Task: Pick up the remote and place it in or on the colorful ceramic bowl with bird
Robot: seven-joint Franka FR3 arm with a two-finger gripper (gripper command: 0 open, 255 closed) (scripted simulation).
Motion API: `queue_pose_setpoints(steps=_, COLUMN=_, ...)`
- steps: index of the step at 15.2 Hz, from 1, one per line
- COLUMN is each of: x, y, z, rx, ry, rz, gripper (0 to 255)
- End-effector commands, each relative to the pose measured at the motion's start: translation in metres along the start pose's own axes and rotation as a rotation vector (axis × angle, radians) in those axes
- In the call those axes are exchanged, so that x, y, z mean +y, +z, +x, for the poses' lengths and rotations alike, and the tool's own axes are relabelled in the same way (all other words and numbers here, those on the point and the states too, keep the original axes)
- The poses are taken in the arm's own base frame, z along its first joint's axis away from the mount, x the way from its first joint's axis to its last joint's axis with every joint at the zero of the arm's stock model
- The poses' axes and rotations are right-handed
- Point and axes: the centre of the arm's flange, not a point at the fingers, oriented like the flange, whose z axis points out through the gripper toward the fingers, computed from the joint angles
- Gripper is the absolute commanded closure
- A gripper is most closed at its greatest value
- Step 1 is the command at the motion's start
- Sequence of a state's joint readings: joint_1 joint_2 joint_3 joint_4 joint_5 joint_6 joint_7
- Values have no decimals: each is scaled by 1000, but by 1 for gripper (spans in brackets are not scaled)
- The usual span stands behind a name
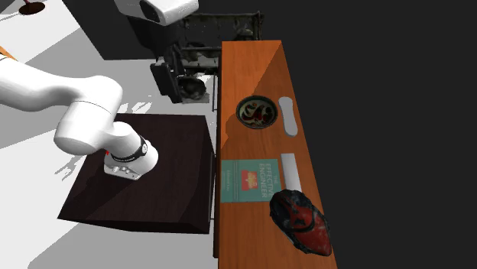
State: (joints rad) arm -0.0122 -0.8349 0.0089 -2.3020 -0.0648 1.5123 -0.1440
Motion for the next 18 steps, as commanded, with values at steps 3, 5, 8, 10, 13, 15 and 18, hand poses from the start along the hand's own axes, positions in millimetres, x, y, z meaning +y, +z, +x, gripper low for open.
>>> queue_pose_setpoints(steps=3, x=16, y=19, z=11, rx=0, ry=-67, rz=5, gripper=0)
queue_pose_setpoints(steps=5, x=30, y=38, z=23, rx=1, ry=-134, rz=11, gripper=0)
queue_pose_setpoints(steps=8, x=50, y=67, z=43, rx=1, ry=-235, rz=19, gripper=0)
queue_pose_setpoints(steps=10, x=63, y=86, z=57, rx=2, ry=-302, rz=24, gripper=0)
queue_pose_setpoints(steps=13, x=79, y=115, z=80, rx=2, ry=-402, rz=32, gripper=0)
queue_pose_setpoints(steps=15, x=88, y=134, z=96, rx=3, ry=-469, rz=37, gripper=0)
queue_pose_setpoints(steps=18, x=100, y=163, z=121, rx=3, ry=-570, rz=45, gripper=0)
